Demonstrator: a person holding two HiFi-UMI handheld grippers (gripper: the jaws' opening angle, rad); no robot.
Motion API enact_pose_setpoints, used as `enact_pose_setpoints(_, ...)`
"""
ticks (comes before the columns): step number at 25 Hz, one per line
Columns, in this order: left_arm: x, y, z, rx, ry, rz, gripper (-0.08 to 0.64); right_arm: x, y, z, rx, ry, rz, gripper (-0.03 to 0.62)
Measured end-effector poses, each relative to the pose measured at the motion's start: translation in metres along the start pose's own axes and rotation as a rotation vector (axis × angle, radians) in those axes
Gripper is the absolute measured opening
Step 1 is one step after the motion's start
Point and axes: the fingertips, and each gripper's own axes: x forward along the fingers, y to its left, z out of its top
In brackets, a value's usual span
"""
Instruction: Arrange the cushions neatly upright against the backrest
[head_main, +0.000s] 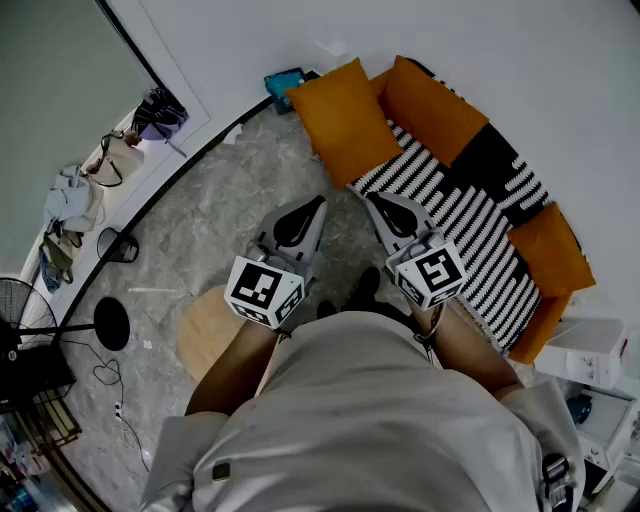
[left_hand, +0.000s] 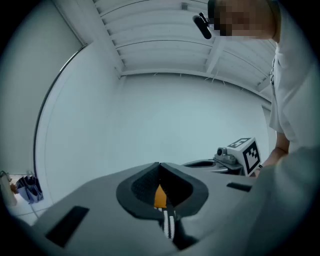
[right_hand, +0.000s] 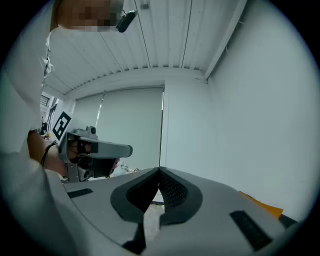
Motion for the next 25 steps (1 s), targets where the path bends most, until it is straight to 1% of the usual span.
enact_pose_setpoints(8,0.001,0.006,0.003,0.009,0.001,-0.005,0.009,0.006,-0.003,0.003,-0.005,-0.005,-0.011,0.025)
enact_pose_setpoints(15,0.011,0.004,-0.003,-0.009,0.014,-0.013,0.009,0.007,-0.018,-0.001,0.022,-0.004,-0.019,0.025)
enact_pose_setpoints(19,0.028,0.009,-0.008,-0.025,0.021,-0.013,0.009,0.011,-0.037,-0.007,0.042,-0.001,-0.019,0.025)
enact_pose_setpoints(25,0.067,0.017,-0.015,-0.036,0.046,-0.007,0.009,0.017,-0.082,-0.017,0.076,-0.007,-0.017,0.025)
